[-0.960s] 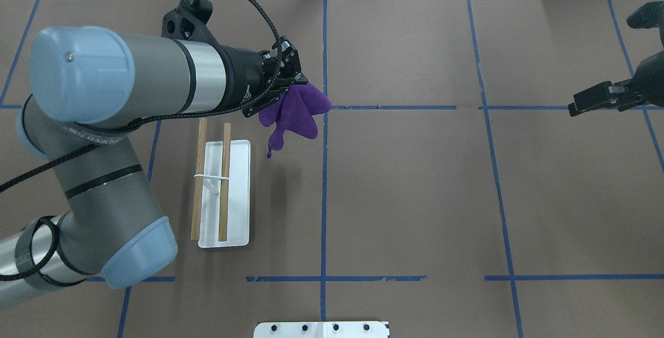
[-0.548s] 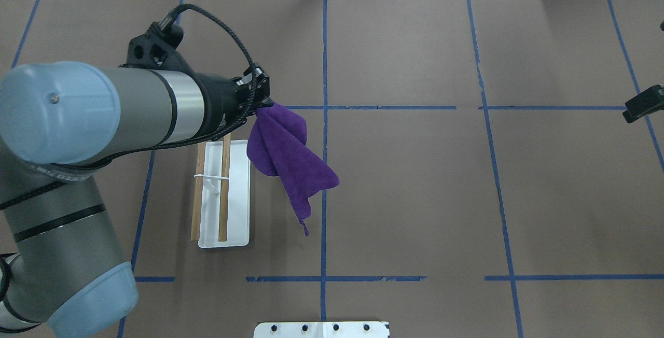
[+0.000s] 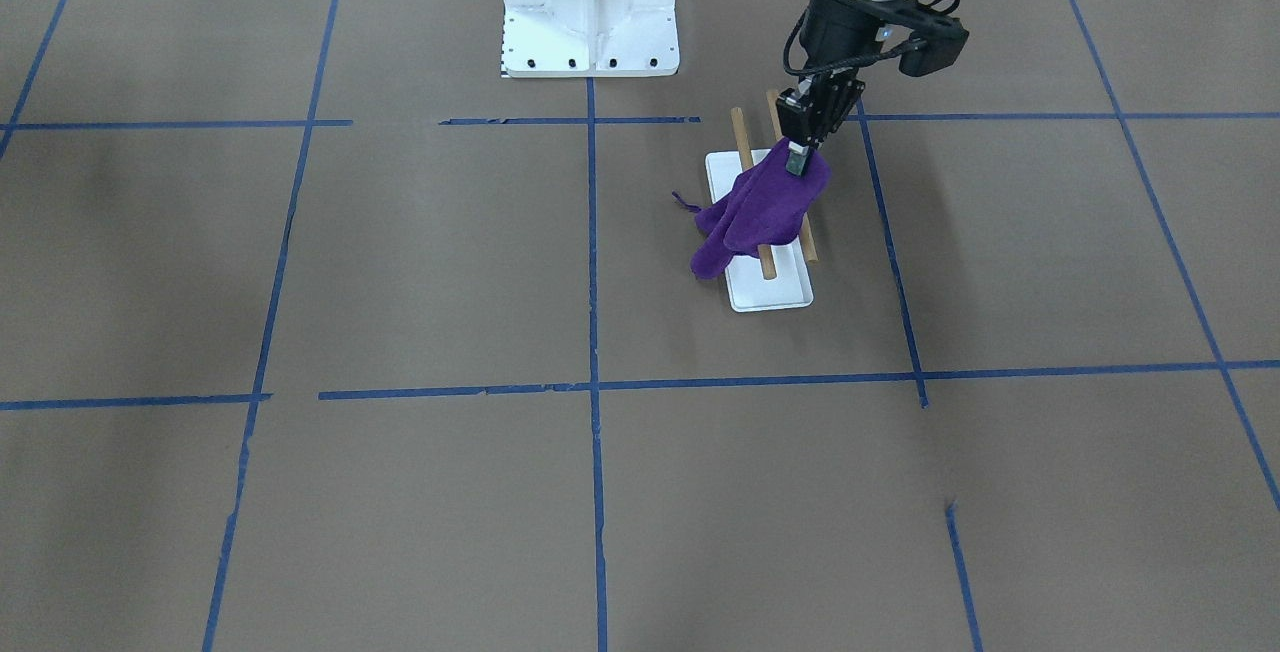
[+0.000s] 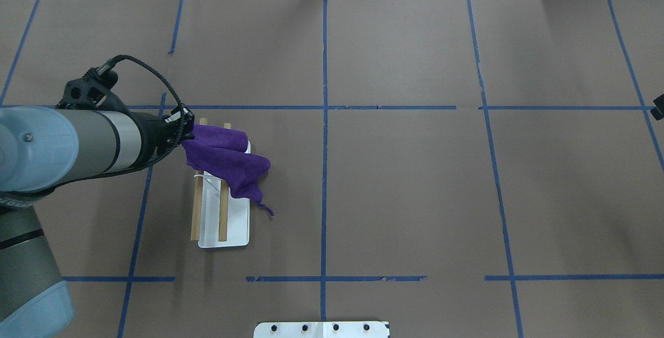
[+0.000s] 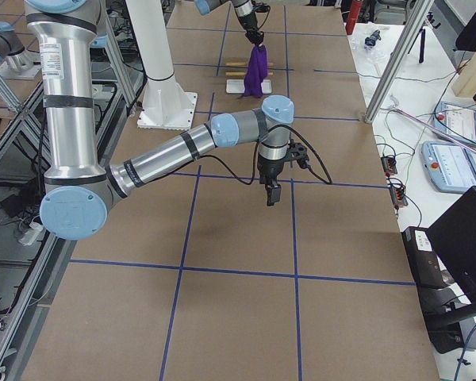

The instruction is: Hang towel on rack

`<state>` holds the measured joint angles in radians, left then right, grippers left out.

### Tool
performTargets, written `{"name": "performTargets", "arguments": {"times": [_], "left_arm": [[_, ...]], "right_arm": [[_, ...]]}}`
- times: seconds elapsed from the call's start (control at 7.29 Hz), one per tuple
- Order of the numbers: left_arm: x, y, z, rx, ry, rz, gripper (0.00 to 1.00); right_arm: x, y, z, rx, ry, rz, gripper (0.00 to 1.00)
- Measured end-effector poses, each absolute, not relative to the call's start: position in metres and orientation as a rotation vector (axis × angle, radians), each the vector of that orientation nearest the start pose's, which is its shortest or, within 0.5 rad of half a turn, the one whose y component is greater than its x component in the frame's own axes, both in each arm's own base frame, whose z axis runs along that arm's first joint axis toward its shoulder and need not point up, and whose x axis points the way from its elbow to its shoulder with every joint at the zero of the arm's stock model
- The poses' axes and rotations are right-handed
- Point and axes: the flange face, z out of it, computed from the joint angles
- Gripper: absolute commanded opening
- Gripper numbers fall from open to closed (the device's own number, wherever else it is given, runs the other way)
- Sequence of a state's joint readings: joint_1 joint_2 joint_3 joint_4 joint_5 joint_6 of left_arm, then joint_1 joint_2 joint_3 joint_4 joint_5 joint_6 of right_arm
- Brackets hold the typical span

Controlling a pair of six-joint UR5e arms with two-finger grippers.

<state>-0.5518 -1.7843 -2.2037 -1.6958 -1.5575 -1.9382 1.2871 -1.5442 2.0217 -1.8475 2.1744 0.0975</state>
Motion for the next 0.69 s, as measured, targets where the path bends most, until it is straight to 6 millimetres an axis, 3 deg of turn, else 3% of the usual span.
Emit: {"name": "performTargets", "arguments": {"times": [0.27, 0.41, 0.55, 0.69], "left_arm": [[0.329, -0.358, 0.310, 0.130, 0.888, -0.867, 0.00], [0.329, -0.351, 0.324, 0.137, 0.856, -0.860, 0.00], [0.335, -0.343, 0.330, 0.139, 0.843, -0.845, 0.99], [0.341, -0.338, 0.330, 0.136, 0.842, -0.830, 1.00]], "right_arm": [[-0.051, -0.477, 0.469, 0.077, -0.637, -0.218, 1.00], [-0.050, -0.478, 0.471, 0.074, -0.638, -0.213, 1.00], [-0.050, -0.479, 0.474, 0.069, -0.636, -0.212, 1.00], [-0.050, -0.479, 0.477, 0.066, -0.634, -0.213, 1.00]]}}
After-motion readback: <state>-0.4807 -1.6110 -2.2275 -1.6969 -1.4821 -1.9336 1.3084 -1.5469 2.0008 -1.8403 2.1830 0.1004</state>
